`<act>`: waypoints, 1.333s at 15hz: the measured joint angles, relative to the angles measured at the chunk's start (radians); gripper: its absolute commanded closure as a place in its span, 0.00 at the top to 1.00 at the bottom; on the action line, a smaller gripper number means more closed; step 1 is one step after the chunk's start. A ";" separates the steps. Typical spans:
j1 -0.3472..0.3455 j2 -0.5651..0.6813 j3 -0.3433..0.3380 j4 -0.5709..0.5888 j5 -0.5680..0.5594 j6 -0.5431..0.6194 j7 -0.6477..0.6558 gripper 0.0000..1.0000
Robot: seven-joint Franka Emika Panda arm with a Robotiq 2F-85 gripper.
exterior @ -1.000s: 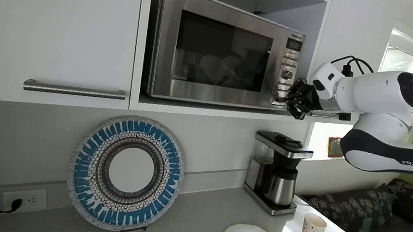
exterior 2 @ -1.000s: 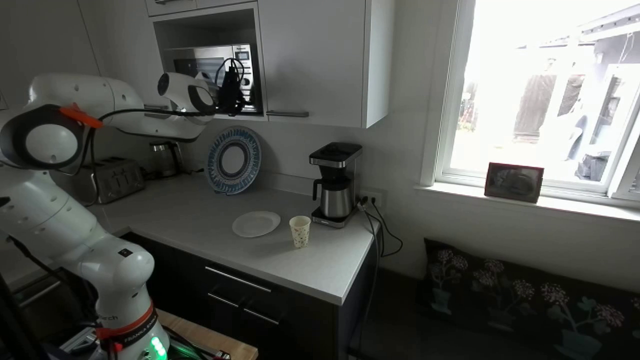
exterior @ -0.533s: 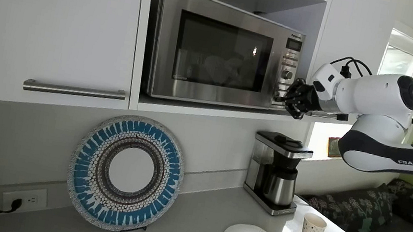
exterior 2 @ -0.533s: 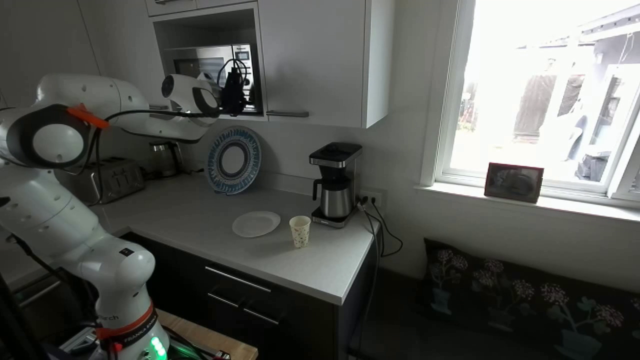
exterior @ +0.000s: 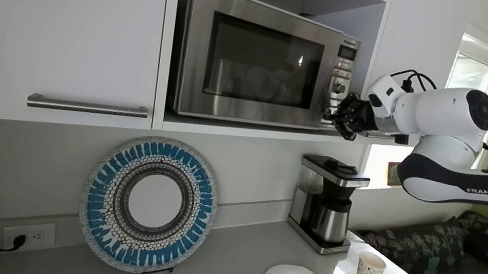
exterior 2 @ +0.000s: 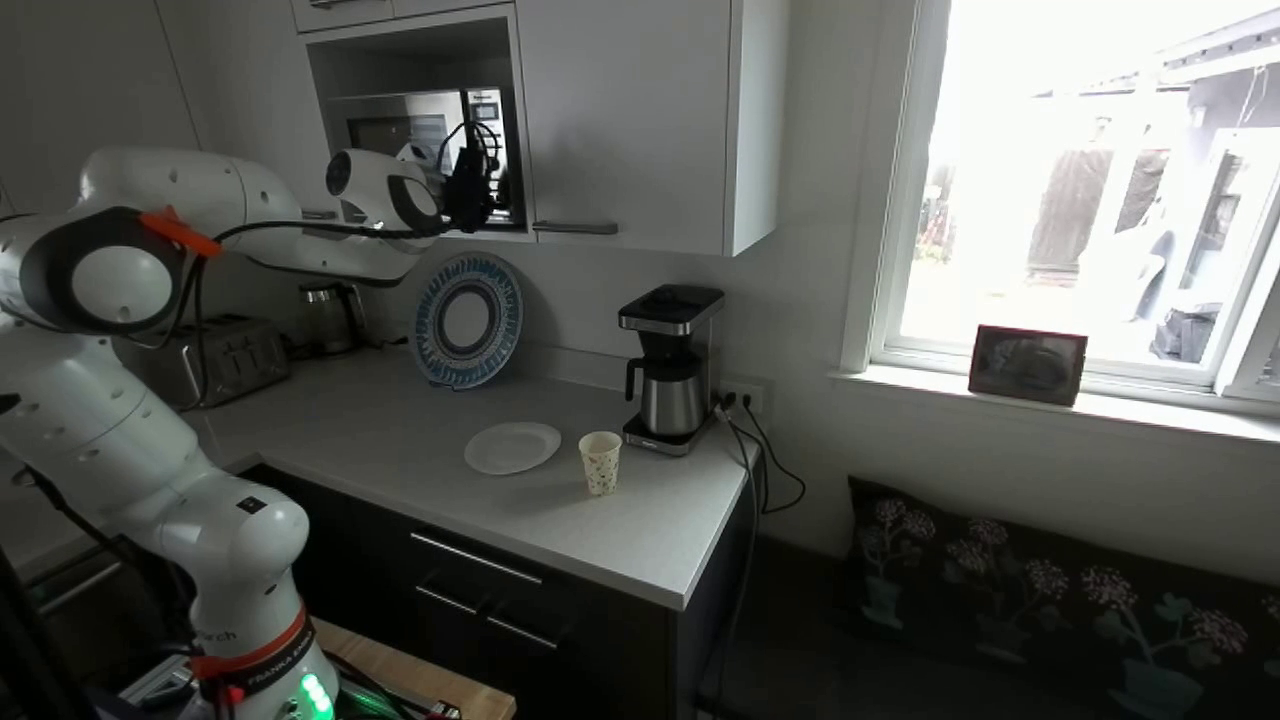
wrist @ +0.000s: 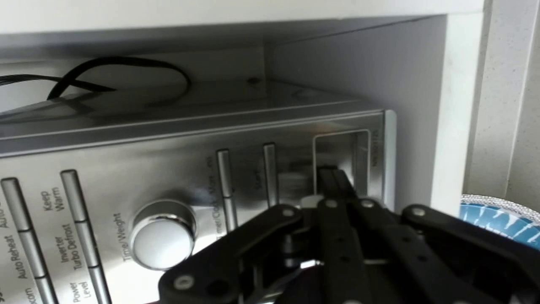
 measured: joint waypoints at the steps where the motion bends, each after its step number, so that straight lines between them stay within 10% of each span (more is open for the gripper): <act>1: 0.000 0.000 0.000 0.000 0.000 0.001 0.004 0.00; 6: -0.004 0.014 -0.020 -0.016 -0.009 0.087 -0.011 0.00; 10: 0.009 0.002 -0.022 -0.016 -0.004 0.059 -0.011 0.39; 20: 0.120 -0.125 0.082 0.063 0.097 -0.598 -0.064 1.00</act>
